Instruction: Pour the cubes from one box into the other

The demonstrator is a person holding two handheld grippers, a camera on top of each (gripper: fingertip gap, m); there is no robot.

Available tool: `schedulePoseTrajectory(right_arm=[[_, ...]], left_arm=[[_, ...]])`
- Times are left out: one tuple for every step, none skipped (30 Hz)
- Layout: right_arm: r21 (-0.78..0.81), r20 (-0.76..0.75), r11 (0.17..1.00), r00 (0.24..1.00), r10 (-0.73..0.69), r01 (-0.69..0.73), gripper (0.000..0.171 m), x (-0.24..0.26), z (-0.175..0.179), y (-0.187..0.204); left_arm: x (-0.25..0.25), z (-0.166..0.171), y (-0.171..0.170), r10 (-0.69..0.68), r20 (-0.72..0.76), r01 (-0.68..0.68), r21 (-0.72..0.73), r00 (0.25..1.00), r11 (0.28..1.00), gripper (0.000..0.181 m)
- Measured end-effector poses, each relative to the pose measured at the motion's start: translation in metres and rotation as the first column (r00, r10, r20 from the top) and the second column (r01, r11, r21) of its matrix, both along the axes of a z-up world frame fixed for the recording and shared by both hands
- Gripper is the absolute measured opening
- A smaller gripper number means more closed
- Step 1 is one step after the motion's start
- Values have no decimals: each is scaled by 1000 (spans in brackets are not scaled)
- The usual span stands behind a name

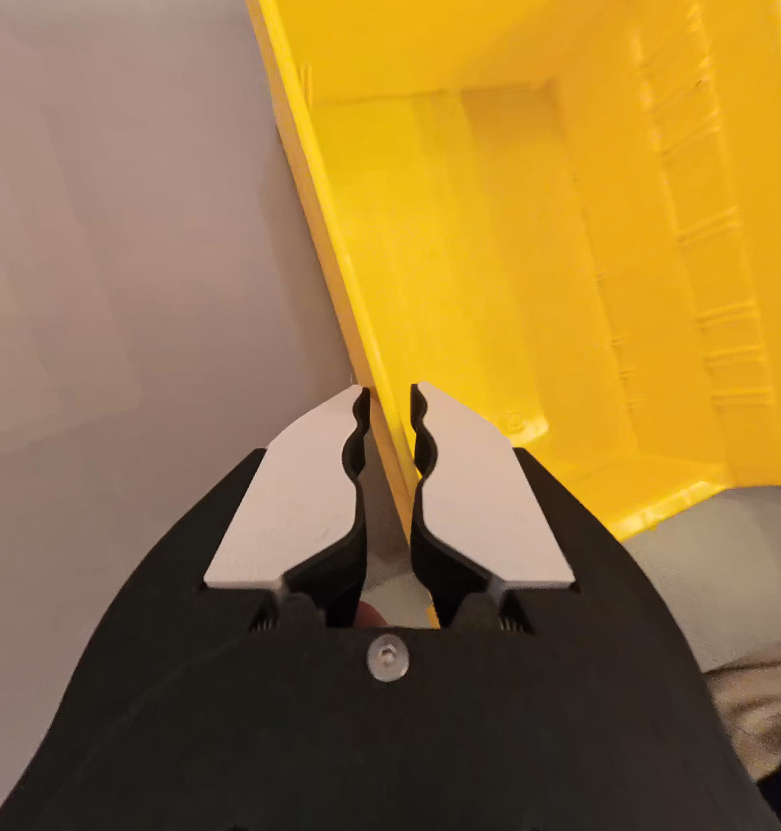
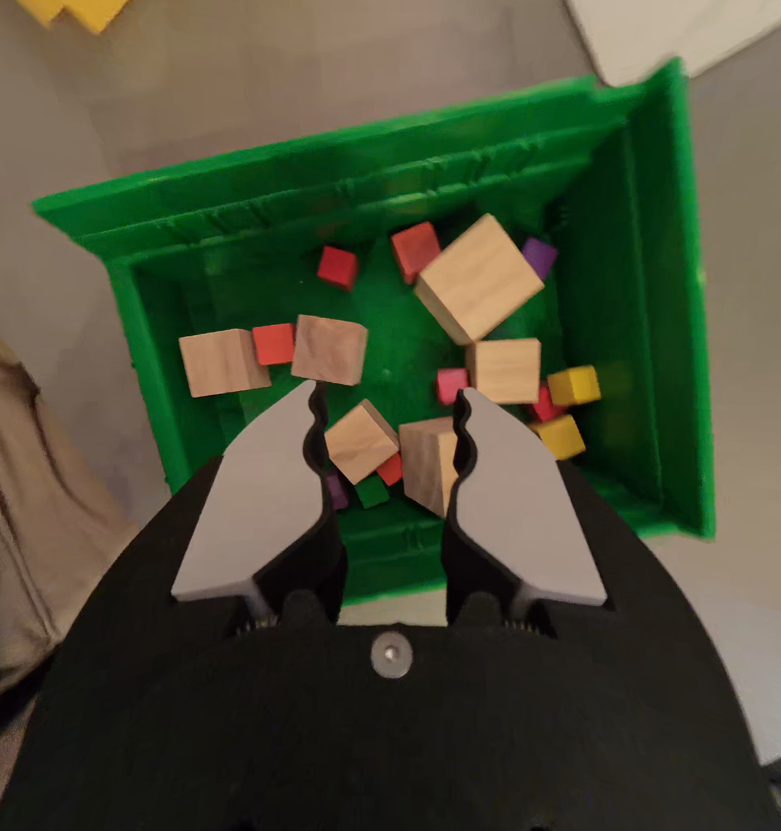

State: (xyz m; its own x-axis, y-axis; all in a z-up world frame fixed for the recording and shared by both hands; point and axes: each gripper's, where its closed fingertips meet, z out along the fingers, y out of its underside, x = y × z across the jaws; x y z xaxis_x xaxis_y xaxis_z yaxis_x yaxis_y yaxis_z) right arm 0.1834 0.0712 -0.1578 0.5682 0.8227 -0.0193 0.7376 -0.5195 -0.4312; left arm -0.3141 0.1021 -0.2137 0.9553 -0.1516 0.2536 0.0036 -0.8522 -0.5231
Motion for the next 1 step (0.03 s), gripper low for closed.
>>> schedulePoseTrajectory(right_arm=[[11, -5, 998, 998, -63, 63, 49, 12, 1, 0]], left_arm=[[7, 3, 0, -14, 23, 13, 10, 1000, 1000, 19]])
